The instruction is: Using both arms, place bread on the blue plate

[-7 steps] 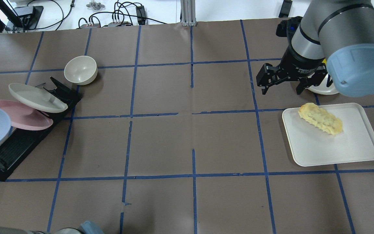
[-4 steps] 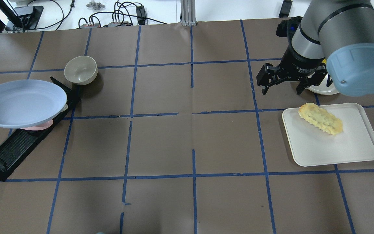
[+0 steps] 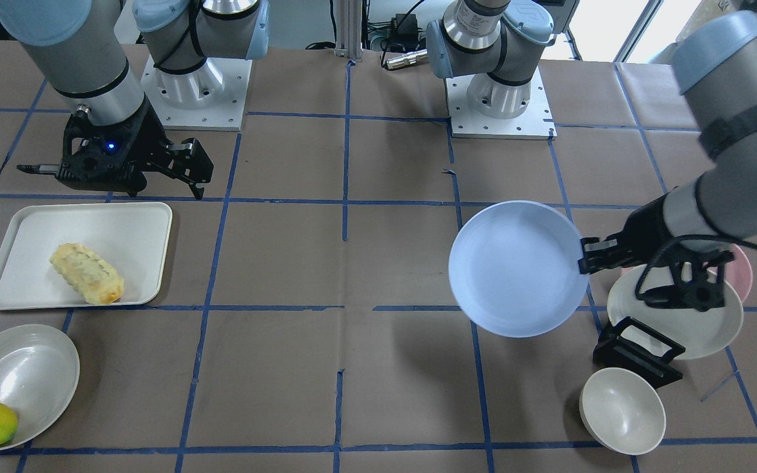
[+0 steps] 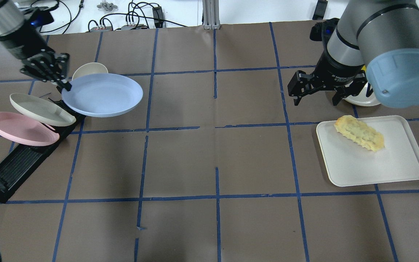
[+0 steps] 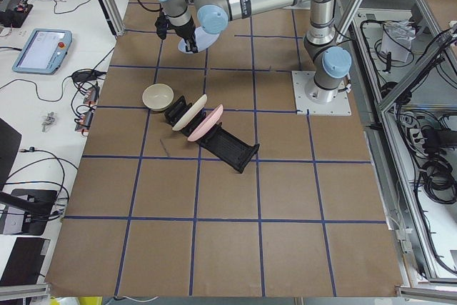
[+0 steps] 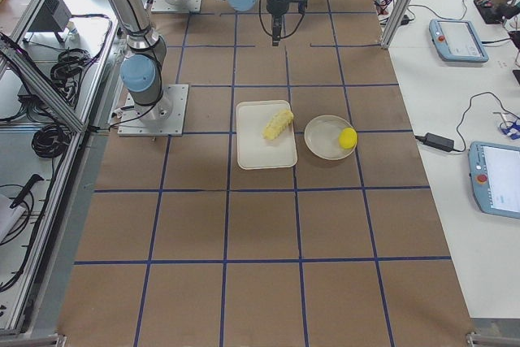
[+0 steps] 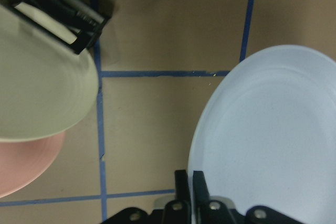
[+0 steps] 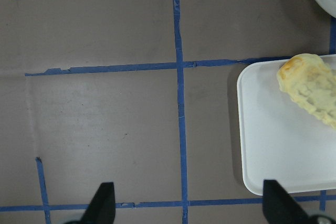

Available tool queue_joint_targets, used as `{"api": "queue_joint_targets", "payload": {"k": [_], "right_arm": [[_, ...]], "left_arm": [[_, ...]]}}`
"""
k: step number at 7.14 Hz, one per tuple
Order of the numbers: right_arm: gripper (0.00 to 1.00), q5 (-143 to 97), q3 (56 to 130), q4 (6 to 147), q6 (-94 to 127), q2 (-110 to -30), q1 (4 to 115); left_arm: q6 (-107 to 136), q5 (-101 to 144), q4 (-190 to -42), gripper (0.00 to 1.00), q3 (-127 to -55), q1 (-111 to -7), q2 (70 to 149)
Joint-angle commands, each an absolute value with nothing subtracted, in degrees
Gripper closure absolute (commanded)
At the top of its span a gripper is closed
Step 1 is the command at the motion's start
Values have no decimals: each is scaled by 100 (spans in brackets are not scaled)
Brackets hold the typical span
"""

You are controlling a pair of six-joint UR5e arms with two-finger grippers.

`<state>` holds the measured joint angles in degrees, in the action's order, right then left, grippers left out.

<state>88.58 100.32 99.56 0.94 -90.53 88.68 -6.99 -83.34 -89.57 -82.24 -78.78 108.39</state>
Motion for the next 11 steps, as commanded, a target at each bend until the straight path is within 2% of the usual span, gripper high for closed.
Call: {"api": "queue_joint_targets", "payload": {"k": [1,3,5,8,9,10,11], "right_arm": [[0,8894,10046,9941,97,-9053,8868],[0,8903,10037,9941,97,-9053,8859],[0,8860,10046,9940,105,-9053,8868],[0,8885,10046,9975,88,-9044,8851],[0,8877,10046,9976,97,-9044,8851],[0,8877,10046,9967,97,-9053,8851],[0,8894,10046,9967,97,-9044,8851]], "left_arm": [[269,-7930,-7739,99,-8690,-8776,11161],[736,-7787,-6623,99,-9077,-9445,11442],[808,-7839,-6111,99,-9368,-9650,11758],[722,-7884,-6021,90,-9764,-9896,11717],[738,-7884,-6073,72,-9739,-9914,11646],[747,-7892,-6047,18,-9677,-9914,11724],[747,-7893,-6082,0,-9659,-9897,11655]]}}
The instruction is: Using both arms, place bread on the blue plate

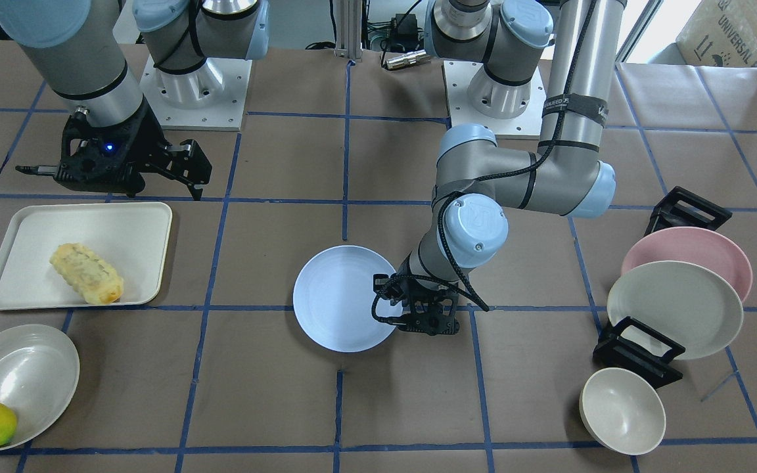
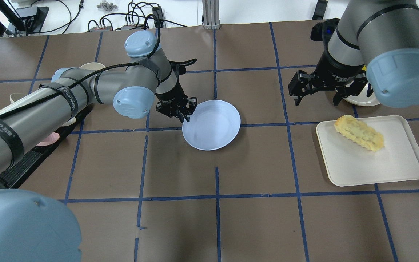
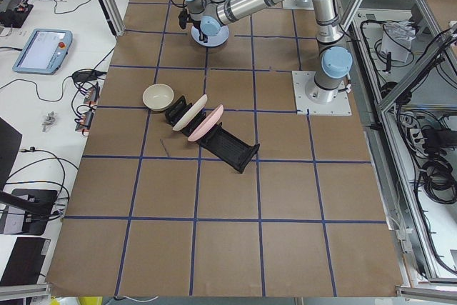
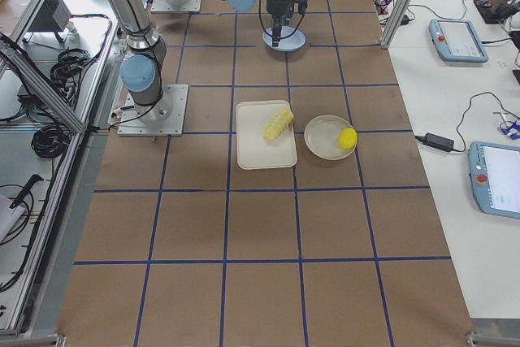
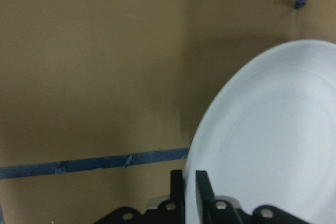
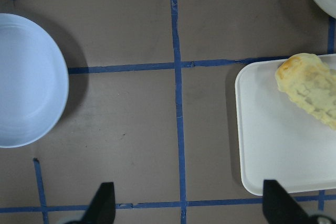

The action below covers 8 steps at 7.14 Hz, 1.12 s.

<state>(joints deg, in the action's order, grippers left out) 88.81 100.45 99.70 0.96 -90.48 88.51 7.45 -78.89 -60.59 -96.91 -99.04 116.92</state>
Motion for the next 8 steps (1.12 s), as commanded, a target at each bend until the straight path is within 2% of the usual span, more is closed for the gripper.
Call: {"api": "queue_joint_targets", "payload": {"k": [1,6,8], "right_arm": [[0,8903,10046,9967,97,-9044,8851],[0,8878,10196,10072,97,-9000,8623],[0,8886,10274,10002,79,-9000,8438]], "left_arm": [[747,-7893,-6091,0,-9598,-9862,11611],[432,-9253,-8519,0,-8528,-9405,10453],[-243,-9422,-9244,0,-8612,-9255,9785]]}}
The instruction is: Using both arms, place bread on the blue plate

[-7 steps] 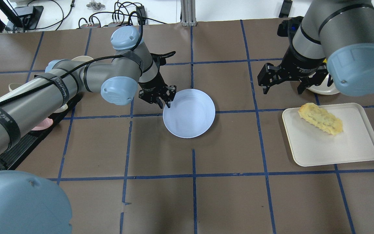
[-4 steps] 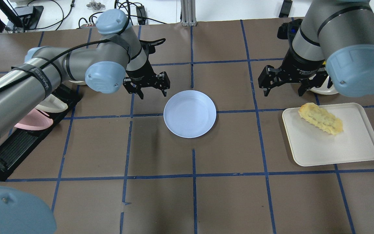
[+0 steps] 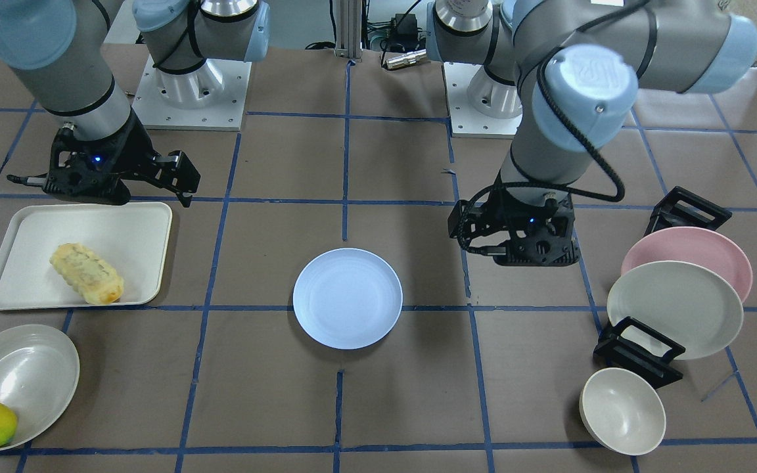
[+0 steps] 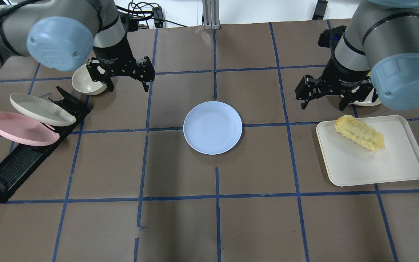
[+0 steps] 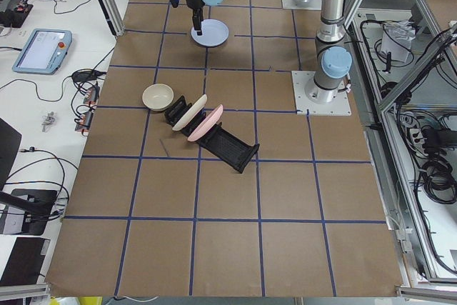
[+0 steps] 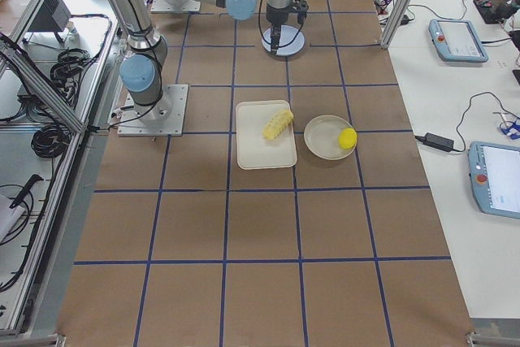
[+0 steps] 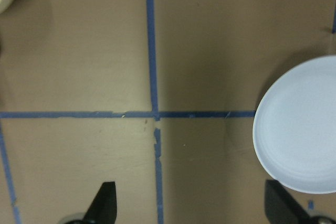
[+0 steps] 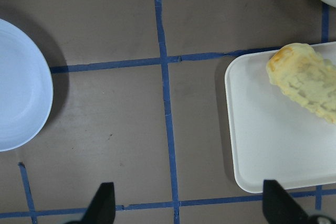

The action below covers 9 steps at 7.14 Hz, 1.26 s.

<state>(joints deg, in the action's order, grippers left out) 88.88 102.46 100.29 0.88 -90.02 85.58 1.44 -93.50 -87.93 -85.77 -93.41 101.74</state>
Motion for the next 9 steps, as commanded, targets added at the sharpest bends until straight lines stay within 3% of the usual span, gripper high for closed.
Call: {"api": "queue_joint_targets", "payload": {"k": [1,5,9], "right_arm": [[0,8964,10283,9941,44,-9052,8333],[0,8947,10828,10615,-878,-8992,7332],[0,9826,11144,12111,-3468,-8105,7234]], "left_arm": [[-290,-9074,-9263,0,-8735,-9255,9678],[-308,-8982,-9519,0,-8745,-9264,9598],[-308,-8991,-9519,0,-8763,-9272,9694]]}}
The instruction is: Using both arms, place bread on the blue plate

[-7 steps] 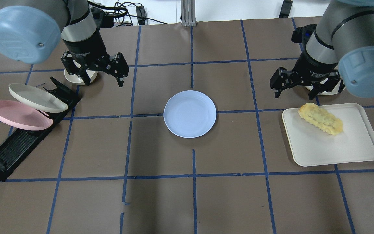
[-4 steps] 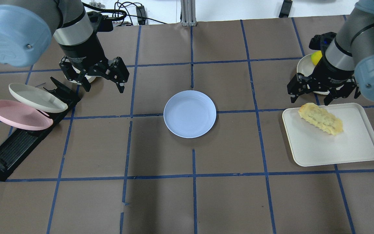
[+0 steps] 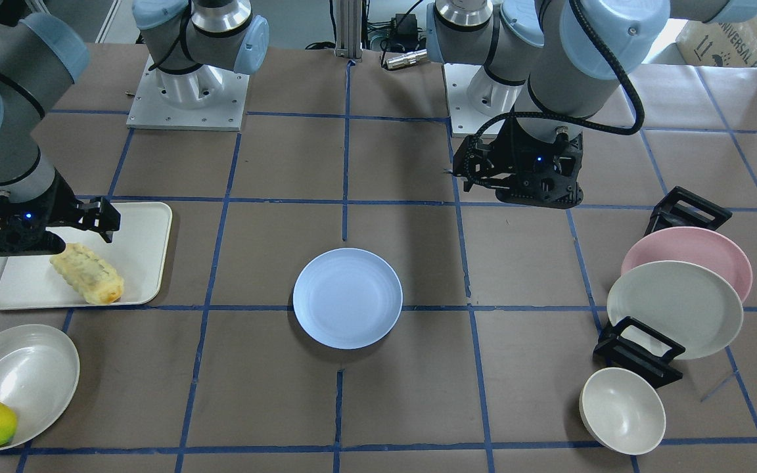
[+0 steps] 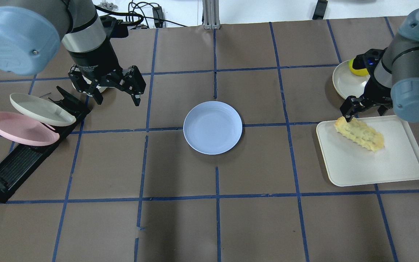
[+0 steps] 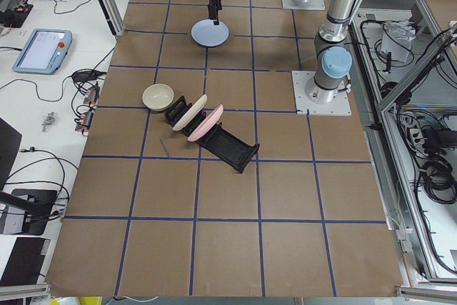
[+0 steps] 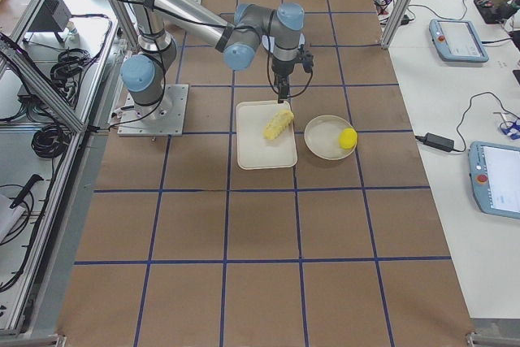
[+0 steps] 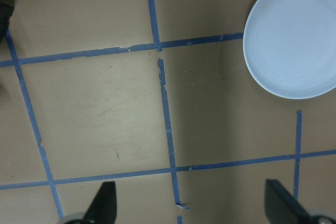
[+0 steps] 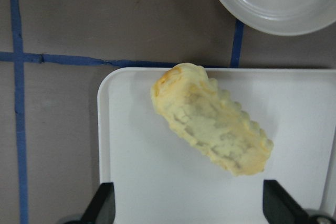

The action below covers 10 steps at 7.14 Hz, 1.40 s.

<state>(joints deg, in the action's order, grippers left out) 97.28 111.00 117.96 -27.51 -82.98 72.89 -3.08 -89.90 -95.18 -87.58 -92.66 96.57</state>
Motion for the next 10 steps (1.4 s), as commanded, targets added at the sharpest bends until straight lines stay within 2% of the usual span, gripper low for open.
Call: {"api": "queue_joint_targets", "payload": {"k": [1,4,6,7,8,9,10], "right_arm": [[0,9800,11301,12111,-3907,-7973,7199],[3,10201,11426,12972,-5323,-7358,7110],[14,10257,11469,12981,-5353,-7191,7110],[27,10527,11478,13260,-5387,-7094,7119],[55,10547,11505,13289,-5388,-7058,7119],[72,10547,11514,13306,-5309,-7058,7119],[81,10547,11505,13298,-5309,-7110,7128]], "left_arm": [[-299,-8974,-9519,0,-8763,-9272,9712],[-290,-8974,-9519,0,-8763,-9281,9747],[-290,-8965,-9510,0,-8763,-9272,9747],[-290,-8974,-9510,0,-8763,-9264,9747],[-299,-8965,-9510,0,-8763,-9264,9747],[-299,-8965,-9510,0,-8789,-9255,9756],[-308,-8965,-9510,0,-8789,-9246,9738]]}}
